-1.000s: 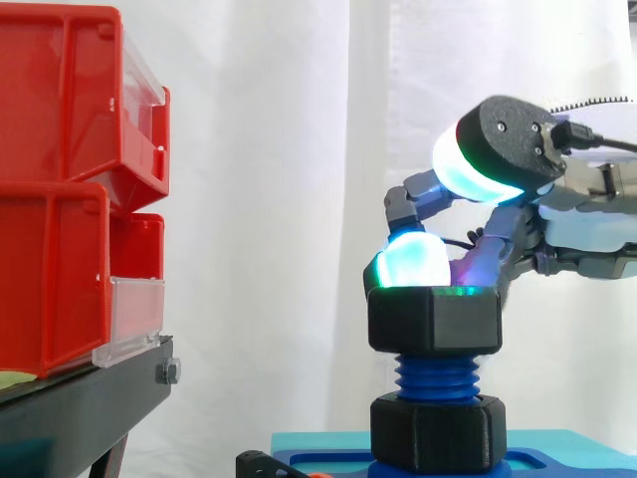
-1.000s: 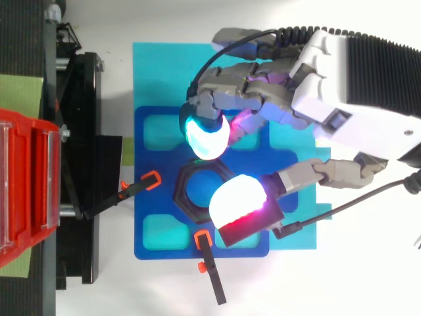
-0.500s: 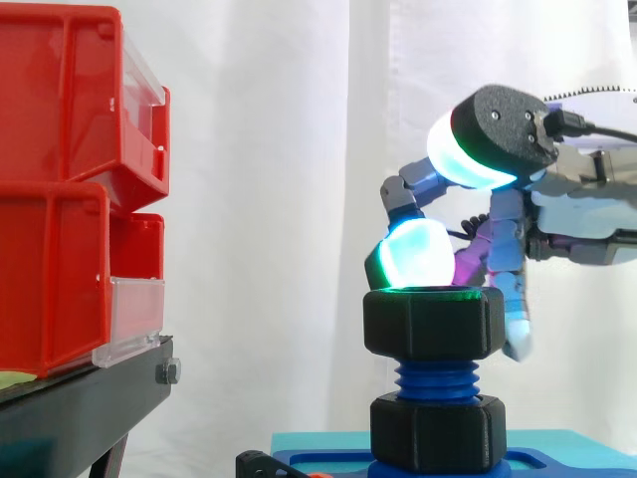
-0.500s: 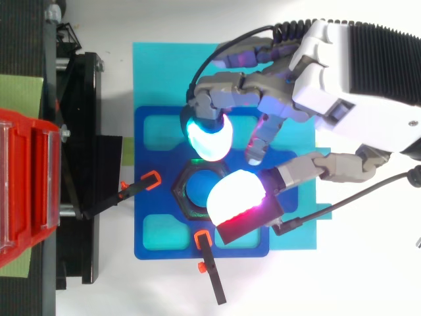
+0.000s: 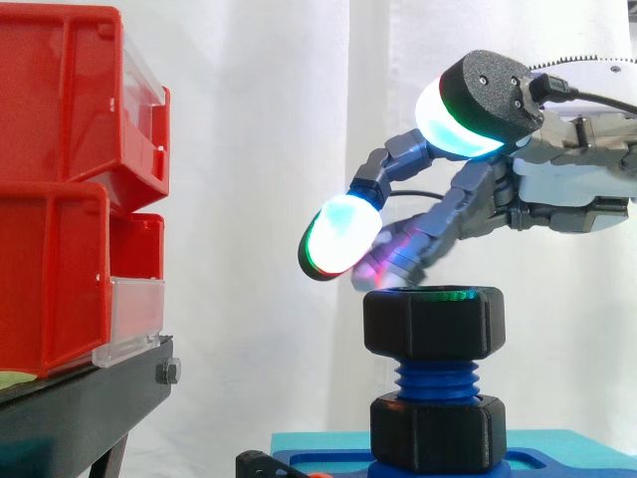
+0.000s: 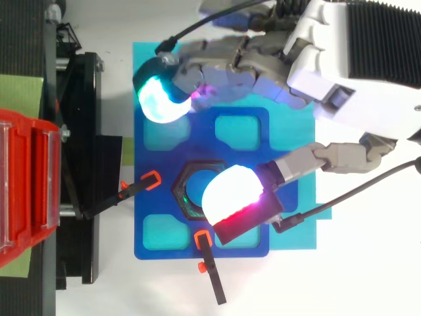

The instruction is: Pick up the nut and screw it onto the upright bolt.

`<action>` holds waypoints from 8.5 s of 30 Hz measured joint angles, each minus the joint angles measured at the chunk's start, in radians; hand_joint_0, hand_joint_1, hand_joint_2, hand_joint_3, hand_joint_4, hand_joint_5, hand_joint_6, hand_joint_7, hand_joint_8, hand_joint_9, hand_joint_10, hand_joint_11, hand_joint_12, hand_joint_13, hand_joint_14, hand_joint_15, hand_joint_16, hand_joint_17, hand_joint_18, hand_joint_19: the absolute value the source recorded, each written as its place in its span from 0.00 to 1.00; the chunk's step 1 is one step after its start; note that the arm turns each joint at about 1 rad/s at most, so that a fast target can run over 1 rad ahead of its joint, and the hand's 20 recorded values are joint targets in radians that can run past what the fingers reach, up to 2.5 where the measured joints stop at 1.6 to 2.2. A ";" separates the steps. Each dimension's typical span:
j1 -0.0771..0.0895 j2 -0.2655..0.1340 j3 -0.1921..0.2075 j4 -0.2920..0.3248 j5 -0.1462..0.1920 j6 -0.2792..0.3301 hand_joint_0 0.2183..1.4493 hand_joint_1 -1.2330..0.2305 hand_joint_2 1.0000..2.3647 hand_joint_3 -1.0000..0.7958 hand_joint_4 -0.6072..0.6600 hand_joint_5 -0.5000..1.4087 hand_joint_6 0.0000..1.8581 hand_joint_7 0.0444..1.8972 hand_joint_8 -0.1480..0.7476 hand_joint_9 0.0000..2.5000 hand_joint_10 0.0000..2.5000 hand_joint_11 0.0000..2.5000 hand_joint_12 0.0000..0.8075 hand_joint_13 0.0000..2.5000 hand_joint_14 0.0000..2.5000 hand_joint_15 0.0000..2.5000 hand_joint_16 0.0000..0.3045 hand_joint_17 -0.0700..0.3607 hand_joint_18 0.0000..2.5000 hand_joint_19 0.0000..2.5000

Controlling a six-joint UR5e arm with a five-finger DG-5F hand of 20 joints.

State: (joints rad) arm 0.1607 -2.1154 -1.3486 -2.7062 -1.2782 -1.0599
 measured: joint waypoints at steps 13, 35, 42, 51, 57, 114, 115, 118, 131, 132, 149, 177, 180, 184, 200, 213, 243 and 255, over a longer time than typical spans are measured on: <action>0.033 -0.001 0.000 0.030 0.017 -0.041 0.15 0.65 0.00 0.28 0.58 0.17 0.27 0.31 0.40 0.10 0.00 0.00 0.42 0.00 0.00 0.00 0.16 0.42 0.00 0.00; 0.062 -0.001 -0.005 -0.016 0.025 -0.029 0.18 0.63 0.00 0.28 0.62 0.24 0.27 0.36 0.36 0.22 0.00 0.00 0.36 0.05 0.00 0.00 0.13 0.37 0.00 0.00; 0.061 -0.002 -0.037 0.015 0.024 -0.023 0.18 0.63 0.00 0.28 0.63 0.23 0.27 0.37 0.39 0.24 0.00 0.00 0.36 0.07 0.00 0.00 0.13 0.36 0.00 0.00; 0.053 -0.001 -0.041 0.024 0.016 -0.022 0.19 0.63 0.00 0.28 0.67 0.25 0.27 0.49 0.43 0.30 0.00 0.00 0.33 0.11 0.00 0.00 0.11 0.33 0.00 0.00; 0.049 -0.001 -0.042 0.023 0.011 -0.022 0.20 0.63 0.00 0.28 0.65 0.27 0.27 0.57 0.45 0.36 0.00 0.00 0.30 0.17 0.00 0.00 0.09 0.30 0.02 0.00; -0.040 0.000 -0.040 0.024 -0.089 -0.023 0.21 0.61 0.00 0.28 0.48 0.30 0.33 0.61 0.40 1.00 0.01 0.65 0.30 0.83 0.01 0.25 0.07 0.27 0.46 0.08; -0.044 0.000 -0.038 0.024 -0.096 -0.023 0.21 0.61 0.00 0.28 0.50 0.30 0.30 0.68 0.44 1.00 0.01 0.57 0.31 0.78 0.01 0.24 0.07 0.28 0.41 0.08; -0.053 0.000 -0.028 0.023 -0.111 -0.024 0.21 0.61 0.00 0.28 0.56 0.28 0.27 0.71 0.50 0.89 0.01 0.43 0.32 0.68 0.01 0.20 0.09 0.31 0.35 0.08; -0.075 0.000 0.068 -0.068 -0.173 -0.073 0.18 0.61 0.00 0.28 0.61 0.20 0.27 0.32 0.46 0.37 0.00 0.00 0.39 0.17 0.00 0.00 0.14 0.39 0.07 0.00; -0.074 -0.001 0.069 -0.068 -0.172 -0.075 0.17 0.61 0.00 0.28 0.60 0.19 0.27 0.32 0.45 0.34 0.00 0.00 0.40 0.15 0.00 0.00 0.15 0.39 0.04 0.00; -0.020 -0.002 0.022 -0.028 -0.119 -0.075 0.15 0.65 0.00 0.28 0.56 0.16 0.27 0.27 0.38 0.09 0.00 0.00 0.42 0.00 0.00 0.00 0.17 0.43 0.00 0.00; 0.009 -0.002 -0.004 -0.014 -0.087 -0.048 0.18 0.66 0.00 0.28 0.62 0.25 0.27 0.42 0.37 0.20 0.00 0.00 0.39 0.03 0.00 0.00 0.15 0.40 0.00 0.00; 0.011 -0.002 -0.005 -0.014 -0.086 -0.048 0.18 0.66 0.00 0.28 0.62 0.25 0.27 0.42 0.37 0.21 0.00 0.00 0.38 0.04 0.00 0.00 0.15 0.39 0.00 0.00; 0.011 -0.002 -0.005 -0.014 -0.085 -0.048 0.18 0.66 0.00 0.28 0.61 0.24 0.27 0.40 0.37 0.21 0.00 0.00 0.38 0.05 0.00 0.00 0.14 0.39 0.00 0.00; 0.003 -0.013 -0.063 0.068 -0.090 -0.033 0.18 0.66 0.00 0.28 0.62 0.24 0.27 0.40 0.38 0.22 0.00 0.00 0.39 0.06 0.00 0.00 0.14 0.39 0.00 0.00; -0.008 -0.053 -0.066 0.119 -0.105 0.008 0.19 0.65 0.00 0.28 0.63 0.24 0.27 0.41 0.40 0.24 0.00 0.00 0.39 0.08 0.00 0.00 0.14 0.38 0.00 0.00; -0.064 -0.052 -0.058 0.115 -0.172 0.007 0.23 0.62 0.00 0.28 0.51 0.32 0.29 0.70 0.40 0.74 0.00 0.04 0.16 0.45 0.00 0.00 0.04 0.23 0.34 0.04; -0.086 -0.052 -0.040 0.114 -0.199 0.002 0.23 0.63 0.00 0.28 0.60 0.27 0.27 0.58 0.46 0.62 0.00 0.05 0.27 0.38 0.00 0.00 0.07 0.28 0.25 0.03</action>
State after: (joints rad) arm 0.0747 -2.1675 -1.3890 -2.5918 -1.4770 -1.0581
